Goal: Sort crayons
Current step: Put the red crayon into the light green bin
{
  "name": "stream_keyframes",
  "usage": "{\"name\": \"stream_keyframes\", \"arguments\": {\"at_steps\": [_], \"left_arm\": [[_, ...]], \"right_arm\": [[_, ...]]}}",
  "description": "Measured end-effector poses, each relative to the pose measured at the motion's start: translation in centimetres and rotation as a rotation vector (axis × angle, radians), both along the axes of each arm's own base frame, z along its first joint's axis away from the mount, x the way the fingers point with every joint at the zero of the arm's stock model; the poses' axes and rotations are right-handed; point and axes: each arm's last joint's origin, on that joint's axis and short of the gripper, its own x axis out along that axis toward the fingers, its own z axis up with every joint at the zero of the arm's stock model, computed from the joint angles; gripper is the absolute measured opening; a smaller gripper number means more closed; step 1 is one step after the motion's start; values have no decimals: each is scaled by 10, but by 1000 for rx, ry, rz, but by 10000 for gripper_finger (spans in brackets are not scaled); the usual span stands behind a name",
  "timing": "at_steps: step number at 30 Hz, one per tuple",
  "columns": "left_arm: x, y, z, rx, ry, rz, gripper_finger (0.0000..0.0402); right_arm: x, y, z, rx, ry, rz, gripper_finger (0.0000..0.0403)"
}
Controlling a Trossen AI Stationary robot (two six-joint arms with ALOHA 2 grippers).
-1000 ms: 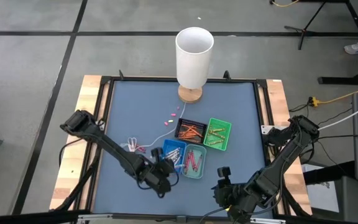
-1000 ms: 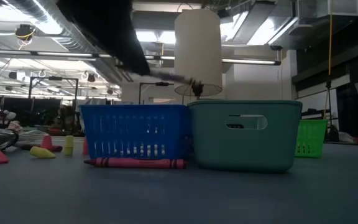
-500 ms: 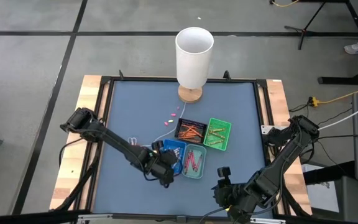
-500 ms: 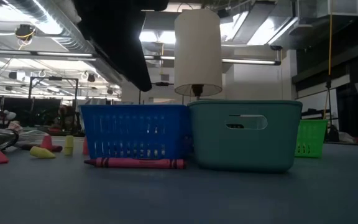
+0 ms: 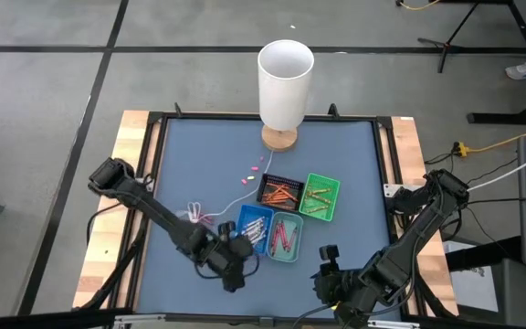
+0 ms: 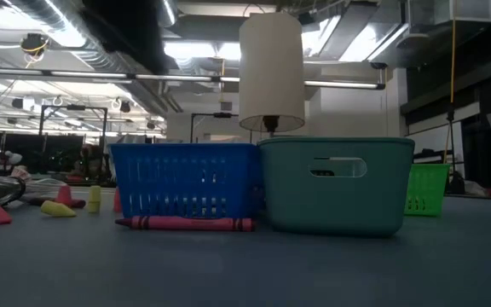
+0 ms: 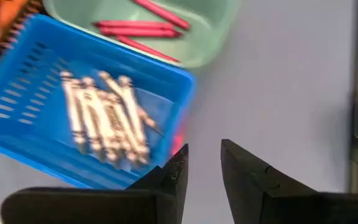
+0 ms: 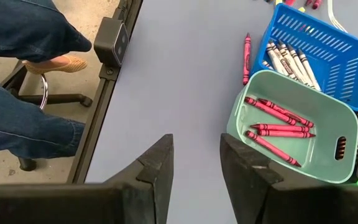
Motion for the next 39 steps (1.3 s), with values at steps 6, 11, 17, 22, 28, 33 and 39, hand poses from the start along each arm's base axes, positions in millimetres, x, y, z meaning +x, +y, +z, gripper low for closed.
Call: {"name": "stream_keyframes", "arguments": {"at_steps": [6, 11, 17, 22, 28, 33, 39], "left_arm": [[-18, -37, -12, 29, -4, -93, 78], [-24, -59, -32, 114, -34, -112, 78], [-17, -66, -63, 175, -55, -30, 78], [-8, -60, -83, 220, -59, 55, 78], [3, -48, -100, 250, -36, 109, 78], [11, -38, -106, 256, -16, 136, 78], [14, -33, -106, 262, -17, 147, 78]], "right_arm": [[0, 0, 0, 2, -1, -1, 128], [0, 0, 0, 5, -4, -1, 128], [0, 0, 0, 1, -8, -5, 128], [0, 0, 0, 1, -8, -5, 128], [0, 0, 0, 1, -8, -5, 128], [0, 0, 0, 1, -8, -5, 128], [0, 0, 0, 0, -8, -5, 128]]}}
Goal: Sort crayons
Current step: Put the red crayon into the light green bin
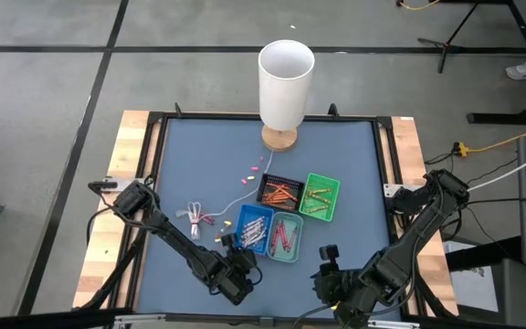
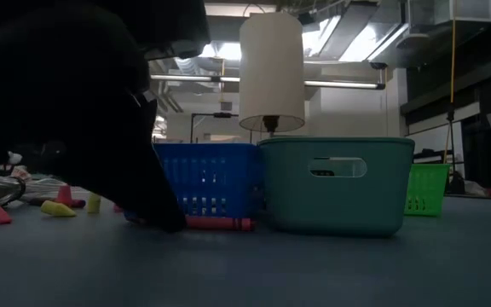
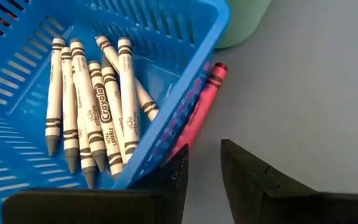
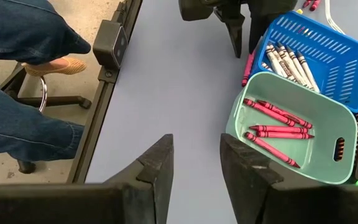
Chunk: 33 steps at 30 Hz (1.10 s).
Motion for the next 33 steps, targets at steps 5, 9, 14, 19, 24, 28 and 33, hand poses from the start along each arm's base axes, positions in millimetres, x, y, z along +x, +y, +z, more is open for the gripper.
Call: {"name": "stream_keyframes", "arguments": {"at_steps": [5, 9, 14, 19, 24, 28, 33], "left_arm": [[0, 0, 0, 2, 0, -1, 78], [0, 0, 0, 4, 1, -2, 78], [1, 2, 1, 48, -3, -16, 78], [5, 9, 0, 45, 15, -13, 78], [11, 17, 0, 24, 58, -41, 78], [14, 22, 1, -28, 88, -46, 78], [19, 29, 1, -120, 137, -56, 78]], "right_arm": [[0, 0, 0, 0, 0, 0, 128], [0, 0, 0, 0, 0, 0, 128], [0, 0, 0, 0, 0, 0, 128], [0, 0, 0, 0, 0, 0, 128], [0, 0, 0, 0, 0, 0, 128], [0, 0, 0, -1, 0, 0, 128], [0, 0, 0, -1, 0, 0, 128]]}}
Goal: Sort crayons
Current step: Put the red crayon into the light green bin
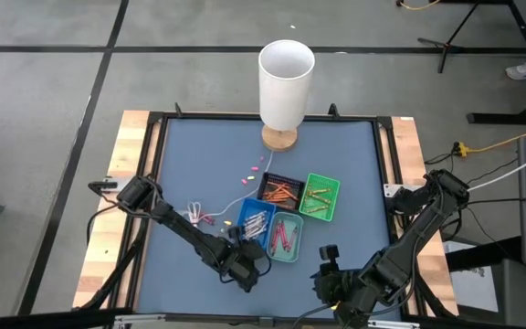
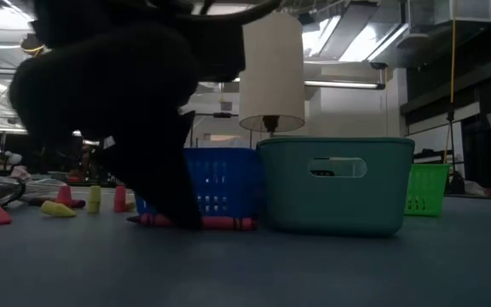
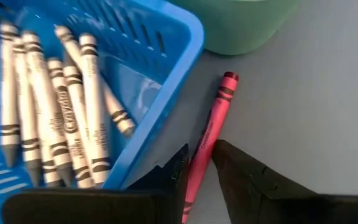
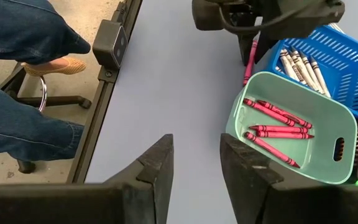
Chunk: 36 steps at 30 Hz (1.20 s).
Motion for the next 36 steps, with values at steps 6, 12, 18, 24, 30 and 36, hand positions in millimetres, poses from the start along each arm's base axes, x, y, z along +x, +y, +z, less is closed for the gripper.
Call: {"name": "stream_keyframes", "arguments": {"at_steps": [6, 12, 18, 24, 30, 36], "left_arm": [[2, 3, 1, -47, 32, -29, 78], [1, 3, 3, -56, 30, -32, 73], [1, 2, 3, -63, 32, -35, 31], [1, 2, 3, -71, 38, -37, 9], [0, 0, 8, -82, 24, -43, 7], [-5, -7, 22, -157, 15, -84, 6]], "right_arm": [[0, 0, 0, 0, 0, 0, 128], [0, 0, 0, 0, -1, 0, 128], [0, 0, 0, 0, 0, 0, 128], [0, 0, 0, 0, 0, 0, 128], [0, 0, 0, 0, 0, 0, 128], [0, 0, 0, -1, 1, 0, 128]]}}
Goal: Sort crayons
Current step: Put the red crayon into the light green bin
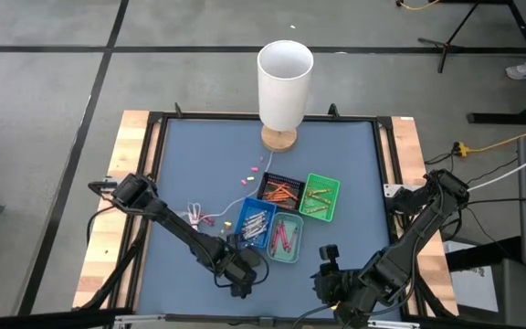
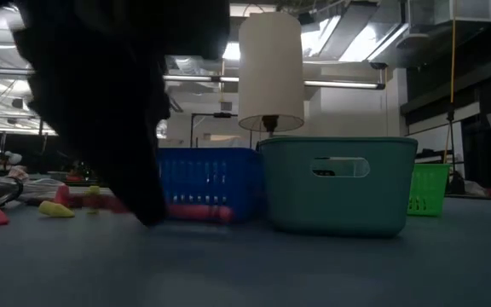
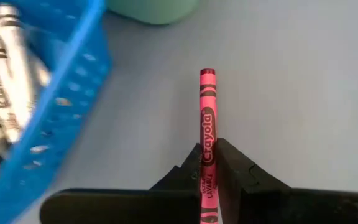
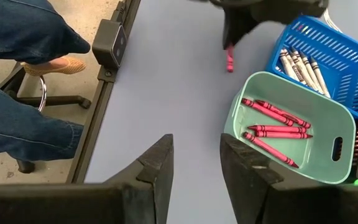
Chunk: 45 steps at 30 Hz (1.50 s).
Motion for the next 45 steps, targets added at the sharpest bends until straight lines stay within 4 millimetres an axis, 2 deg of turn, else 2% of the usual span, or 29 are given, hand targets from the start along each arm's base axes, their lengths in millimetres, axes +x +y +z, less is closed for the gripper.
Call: {"name": "stream_keyframes", "arguments": {"at_steps": [7, 11, 15, 19, 25, 34, 42, 45], "left_arm": [[-2, -8, 20, -82, -70, -30, 6], [5, -16, 31, -149, -191, -51, 13], [17, -15, 40, -146, -330, -63, 20], [29, -4, 46, -81, -432, -30, 22], [42, 23, 48, 32, -469, 50, 23], [54, 53, 48, 14, -471, 163, 28], [59, 65, 47, -16, -456, 165, 75], [62, 73, 48, -76, -433, 134, 85]], "right_arm": [[0, 0, 0, -3, 2, 0, 128], [0, 0, 0, -6, -2, -3, 128], [0, 0, 0, -6, -3, -3, 128], [0, 0, 0, -6, -4, -3, 128], [0, 0, 0, -5, -5, -4, 128], [0, 0, 0, -4, -5, -4, 128], [0, 0, 0, -4, -6, -4, 128], [0, 0, 0, -4, -6, -3, 128]]}}
